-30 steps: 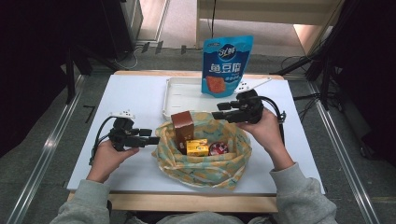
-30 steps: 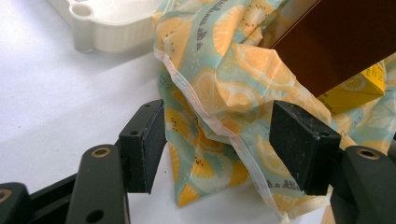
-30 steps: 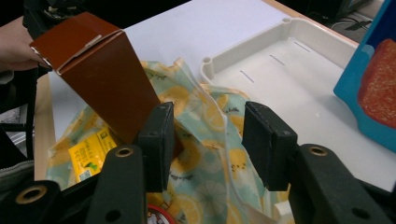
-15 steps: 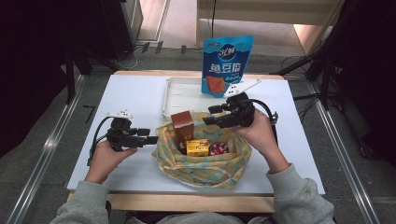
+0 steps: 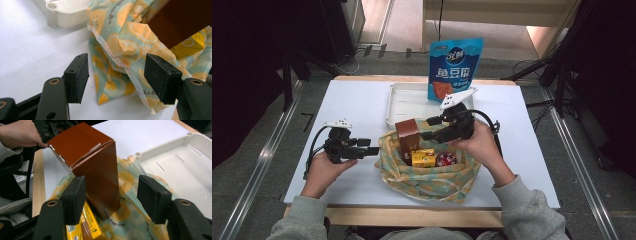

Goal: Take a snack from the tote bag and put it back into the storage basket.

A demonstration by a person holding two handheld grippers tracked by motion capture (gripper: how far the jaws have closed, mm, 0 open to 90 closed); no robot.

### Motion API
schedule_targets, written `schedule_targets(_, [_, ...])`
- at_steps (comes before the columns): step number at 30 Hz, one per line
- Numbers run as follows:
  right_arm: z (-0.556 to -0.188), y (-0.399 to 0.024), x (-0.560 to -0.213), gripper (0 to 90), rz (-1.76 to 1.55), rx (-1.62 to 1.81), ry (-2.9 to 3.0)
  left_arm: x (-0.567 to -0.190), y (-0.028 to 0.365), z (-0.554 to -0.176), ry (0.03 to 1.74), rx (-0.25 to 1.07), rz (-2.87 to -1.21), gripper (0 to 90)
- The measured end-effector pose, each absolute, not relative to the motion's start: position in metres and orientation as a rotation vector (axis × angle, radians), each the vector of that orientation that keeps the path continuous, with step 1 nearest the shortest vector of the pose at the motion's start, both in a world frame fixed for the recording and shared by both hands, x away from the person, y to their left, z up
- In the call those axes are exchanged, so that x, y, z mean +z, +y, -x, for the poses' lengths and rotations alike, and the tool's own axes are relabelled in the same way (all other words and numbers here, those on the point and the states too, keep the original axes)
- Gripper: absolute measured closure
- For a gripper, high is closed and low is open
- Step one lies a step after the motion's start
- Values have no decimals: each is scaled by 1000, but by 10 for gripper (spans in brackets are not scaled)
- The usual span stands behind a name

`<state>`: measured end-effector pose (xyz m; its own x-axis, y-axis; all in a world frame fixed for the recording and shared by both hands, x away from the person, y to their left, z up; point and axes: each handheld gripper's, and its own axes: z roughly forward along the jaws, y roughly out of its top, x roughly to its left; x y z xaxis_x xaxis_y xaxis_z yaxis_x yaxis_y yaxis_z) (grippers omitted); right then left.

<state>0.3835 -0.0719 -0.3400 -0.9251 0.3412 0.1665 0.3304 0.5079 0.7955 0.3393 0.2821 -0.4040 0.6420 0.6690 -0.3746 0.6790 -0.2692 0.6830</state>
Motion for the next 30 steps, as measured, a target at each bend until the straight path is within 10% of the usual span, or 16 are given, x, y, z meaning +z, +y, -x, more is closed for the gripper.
schedule_targets(30, [-385, -32, -349, 257, -453, 1450, 2819, -405, 281, -342, 1051, -26, -1991, 374])
